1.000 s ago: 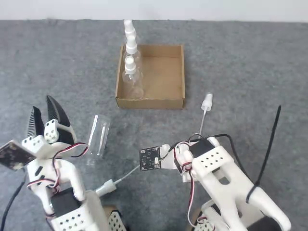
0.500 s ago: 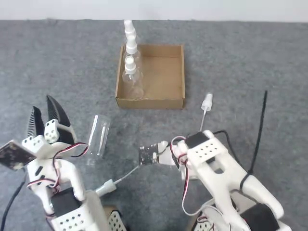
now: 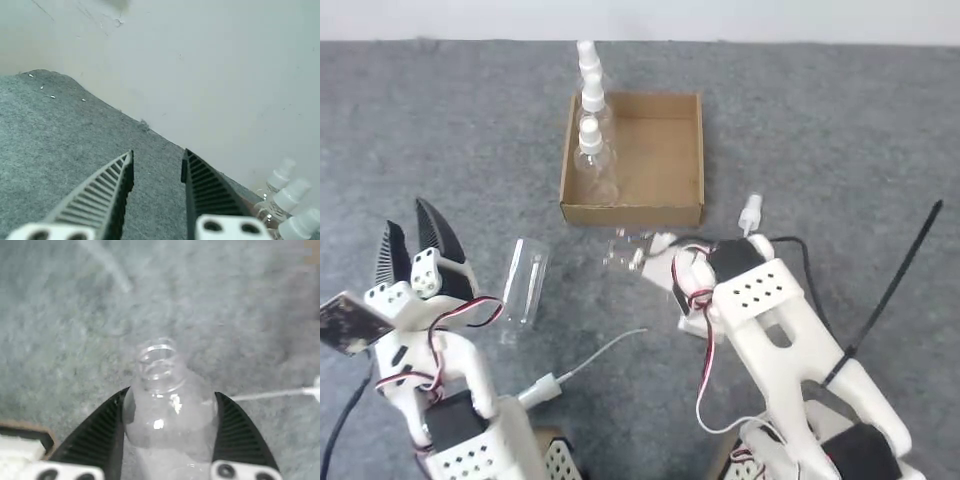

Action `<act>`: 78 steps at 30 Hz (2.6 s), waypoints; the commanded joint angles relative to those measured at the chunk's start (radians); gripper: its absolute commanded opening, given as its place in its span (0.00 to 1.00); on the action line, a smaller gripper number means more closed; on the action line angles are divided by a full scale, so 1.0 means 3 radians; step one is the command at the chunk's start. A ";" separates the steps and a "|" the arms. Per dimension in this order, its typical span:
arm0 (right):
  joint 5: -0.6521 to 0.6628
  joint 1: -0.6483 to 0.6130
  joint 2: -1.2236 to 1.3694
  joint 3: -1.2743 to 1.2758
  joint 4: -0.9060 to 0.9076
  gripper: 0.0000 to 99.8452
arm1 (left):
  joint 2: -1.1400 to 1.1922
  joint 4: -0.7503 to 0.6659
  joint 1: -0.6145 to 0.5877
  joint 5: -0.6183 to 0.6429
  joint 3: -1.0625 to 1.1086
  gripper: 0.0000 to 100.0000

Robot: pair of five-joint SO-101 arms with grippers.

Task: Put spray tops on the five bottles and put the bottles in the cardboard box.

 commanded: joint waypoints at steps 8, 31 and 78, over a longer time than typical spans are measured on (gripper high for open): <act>-0.1059 0.0028 -0.0003 -0.0670 0.0038 0.11 | -0.0046 -0.0082 0.0005 0.0026 -0.0105 0.15; -0.2010 -0.0949 -0.0734 -0.1258 0.0008 0.11 | -0.0046 -0.0061 0.0297 0.0015 -0.0105 0.15; -0.2695 0.1015 -0.2360 0.0486 -0.1261 0.11 | 0.0563 0.1811 0.1340 -0.1386 -0.1455 0.15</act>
